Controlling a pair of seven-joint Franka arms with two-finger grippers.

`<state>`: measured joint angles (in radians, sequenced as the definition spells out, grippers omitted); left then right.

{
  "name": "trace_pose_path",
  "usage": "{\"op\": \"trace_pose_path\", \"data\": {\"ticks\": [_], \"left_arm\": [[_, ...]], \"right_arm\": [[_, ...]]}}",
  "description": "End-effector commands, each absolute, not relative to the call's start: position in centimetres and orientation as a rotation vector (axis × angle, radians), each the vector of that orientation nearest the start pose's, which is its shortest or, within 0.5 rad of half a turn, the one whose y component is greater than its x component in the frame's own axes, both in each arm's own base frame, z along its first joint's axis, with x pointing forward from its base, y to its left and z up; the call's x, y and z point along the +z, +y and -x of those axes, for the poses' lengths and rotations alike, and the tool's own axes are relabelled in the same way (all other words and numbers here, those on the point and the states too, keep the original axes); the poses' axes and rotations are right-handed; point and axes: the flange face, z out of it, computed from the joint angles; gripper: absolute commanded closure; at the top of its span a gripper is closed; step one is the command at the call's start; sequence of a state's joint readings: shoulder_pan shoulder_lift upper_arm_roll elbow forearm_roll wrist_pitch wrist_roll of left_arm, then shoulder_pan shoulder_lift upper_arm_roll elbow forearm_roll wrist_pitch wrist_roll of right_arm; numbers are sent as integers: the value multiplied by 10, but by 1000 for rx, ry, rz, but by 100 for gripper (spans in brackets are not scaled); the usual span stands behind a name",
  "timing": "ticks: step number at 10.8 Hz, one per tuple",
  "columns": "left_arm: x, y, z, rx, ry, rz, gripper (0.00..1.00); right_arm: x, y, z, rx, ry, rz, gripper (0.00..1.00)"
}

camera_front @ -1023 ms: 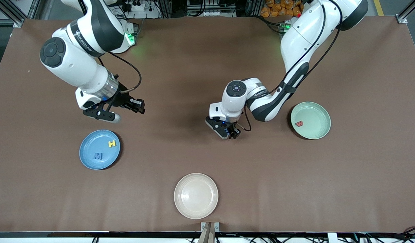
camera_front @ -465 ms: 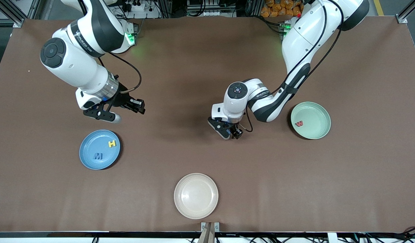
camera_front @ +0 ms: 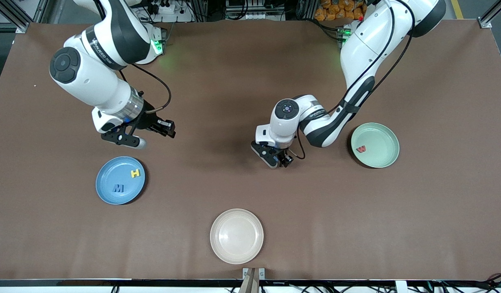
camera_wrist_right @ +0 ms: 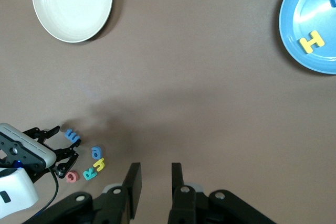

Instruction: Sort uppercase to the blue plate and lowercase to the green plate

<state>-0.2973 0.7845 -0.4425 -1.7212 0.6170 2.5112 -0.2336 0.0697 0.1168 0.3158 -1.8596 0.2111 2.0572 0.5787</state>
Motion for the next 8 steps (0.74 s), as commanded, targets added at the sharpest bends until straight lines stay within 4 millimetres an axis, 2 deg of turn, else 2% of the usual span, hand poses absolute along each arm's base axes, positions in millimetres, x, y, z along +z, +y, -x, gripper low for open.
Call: {"op": "trace_pose_path", "data": {"ticks": [1,8], "left_arm": [[180,-437,-514,-238,1307,2820,33],[182,-443,-514,-252,1295,2834,39]], "right_arm": [[467,232,-555,47,434,2859,69],[467,232,-555,45,434,2859,69]]}}
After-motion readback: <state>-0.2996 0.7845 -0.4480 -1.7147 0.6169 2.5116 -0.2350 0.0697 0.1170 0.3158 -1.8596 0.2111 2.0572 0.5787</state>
